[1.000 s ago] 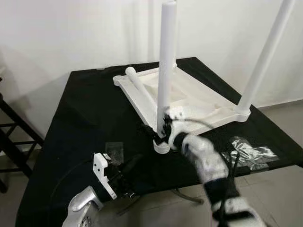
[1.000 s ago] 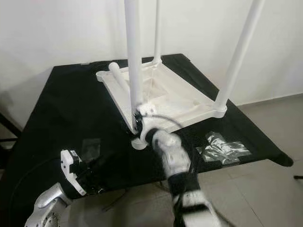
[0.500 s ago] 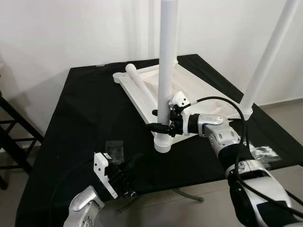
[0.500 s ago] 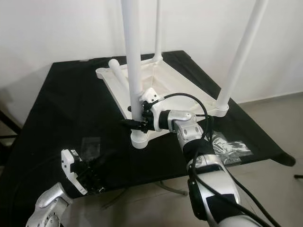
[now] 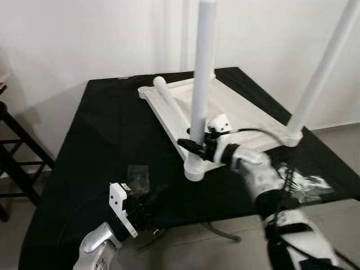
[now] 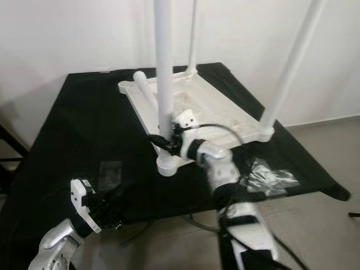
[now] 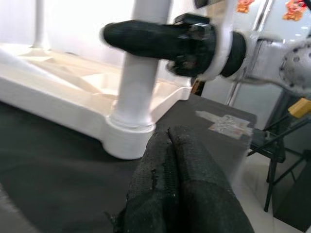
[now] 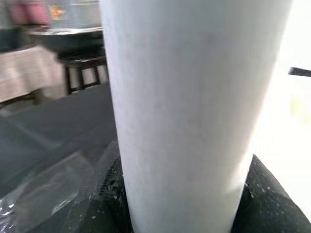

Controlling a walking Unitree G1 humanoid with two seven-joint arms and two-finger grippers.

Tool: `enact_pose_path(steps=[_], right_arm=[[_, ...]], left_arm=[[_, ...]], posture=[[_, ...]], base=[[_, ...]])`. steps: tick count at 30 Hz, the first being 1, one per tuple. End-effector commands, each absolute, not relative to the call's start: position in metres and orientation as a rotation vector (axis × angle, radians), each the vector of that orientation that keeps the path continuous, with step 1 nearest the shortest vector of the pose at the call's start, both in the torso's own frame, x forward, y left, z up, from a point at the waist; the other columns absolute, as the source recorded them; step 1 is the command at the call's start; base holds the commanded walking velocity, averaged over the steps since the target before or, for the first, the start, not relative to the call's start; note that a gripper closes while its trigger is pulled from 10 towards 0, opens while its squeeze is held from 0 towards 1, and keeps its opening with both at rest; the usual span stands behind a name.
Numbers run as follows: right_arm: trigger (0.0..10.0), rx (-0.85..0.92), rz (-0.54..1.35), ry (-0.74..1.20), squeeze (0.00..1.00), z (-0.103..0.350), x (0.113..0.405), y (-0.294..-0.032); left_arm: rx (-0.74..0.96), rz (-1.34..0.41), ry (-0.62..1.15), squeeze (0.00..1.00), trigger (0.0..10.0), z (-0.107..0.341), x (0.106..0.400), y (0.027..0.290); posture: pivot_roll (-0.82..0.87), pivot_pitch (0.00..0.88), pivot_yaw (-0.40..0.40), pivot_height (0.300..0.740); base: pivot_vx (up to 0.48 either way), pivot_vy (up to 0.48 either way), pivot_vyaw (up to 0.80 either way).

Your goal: Building children table

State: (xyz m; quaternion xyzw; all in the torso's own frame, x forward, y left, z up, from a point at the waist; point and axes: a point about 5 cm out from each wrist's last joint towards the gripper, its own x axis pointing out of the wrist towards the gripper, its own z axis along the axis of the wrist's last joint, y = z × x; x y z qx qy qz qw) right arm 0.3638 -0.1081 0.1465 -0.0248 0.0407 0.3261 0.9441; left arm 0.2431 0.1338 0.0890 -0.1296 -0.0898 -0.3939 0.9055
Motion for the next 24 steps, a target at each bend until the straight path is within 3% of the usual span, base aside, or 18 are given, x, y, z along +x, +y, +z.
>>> enact_pose_path(steps=[1,4,14,15,16,19,20,21,22,24], right_arm=[[0.0,-0.022,0.312,0.361,0.00,0.074,0.325,-0.107],[0.0,-0.056,0.391,0.332,0.00,0.082,0.322,-0.091],[0.0,-0.100,0.405,0.275,0.00,0.098,0.337,-0.080],[5.8,-0.102,0.388,0.276,0.00,0.098,0.335,-0.079],[10.0,-0.085,0.415,0.255,0.00,0.106,0.337,-0.076],[10.0,-0.050,0.478,0.184,0.02,0.126,0.340,-0.072],[10.0,-0.037,0.567,0.129,1.00,0.140,0.345,-0.072],[10.0,-0.037,0.567,0.129,1.00,0.140,0.345,-0.072],[10.0,-0.036,0.713,0.090,1.00,0.154,0.351,-0.072],[10.0,-0.036,0.713,0.090,1.00,0.154,0.351,-0.072]], left_arm=[[-0.252,-0.812,-0.180,0.00,10.0,0.090,0.242,0.139],[-0.251,-0.812,-0.177,0.00,10.0,0.089,0.243,0.140],[-0.243,-0.799,-0.179,0.00,10.0,0.090,0.244,0.141],[-0.243,-0.799,-0.179,0.00,10.0,0.090,0.244,0.141],[-0.246,-0.807,-0.175,0.00,10.0,0.090,0.244,0.141],[-0.249,-0.818,-0.170,0.00,10.0,0.089,0.244,0.139],[-0.251,-0.821,-0.169,0.00,10.0,0.089,0.244,0.139],[-0.251,-0.821,-0.169,0.00,10.0,0.089,0.244,0.139],[-0.251,-0.821,-0.170,0.00,10.0,0.089,0.245,0.138],[-0.251,-0.821,-0.170,0.00,10.0,0.089,0.245,0.138]], posture=[[0.02,0.000,0.003,0.740],[0.00,0.000,0.013,0.740],[0.02,0.000,0.015,0.740],[0.02,0.000,0.015,0.740],[0.01,0.000,0.022,0.740],[0.01,0.000,0.023,0.740],[0.02,0.000,0.021,0.740],[0.02,0.000,0.021,0.740],[0.02,0.000,0.018,0.740],[0.02,0.000,0.018,0.740]], base=[[0.000,0.000,0.00],[0.000,0.000,0.00],[0.000,0.000,0.00],[0.000,0.000,0.00],[0.000,0.000,0.00],[0.000,0.000,0.00],[0.000,0.000,0.00],[0.000,0.000,0.00],[0.000,0.000,0.00],[0.000,0.000,0.00]])
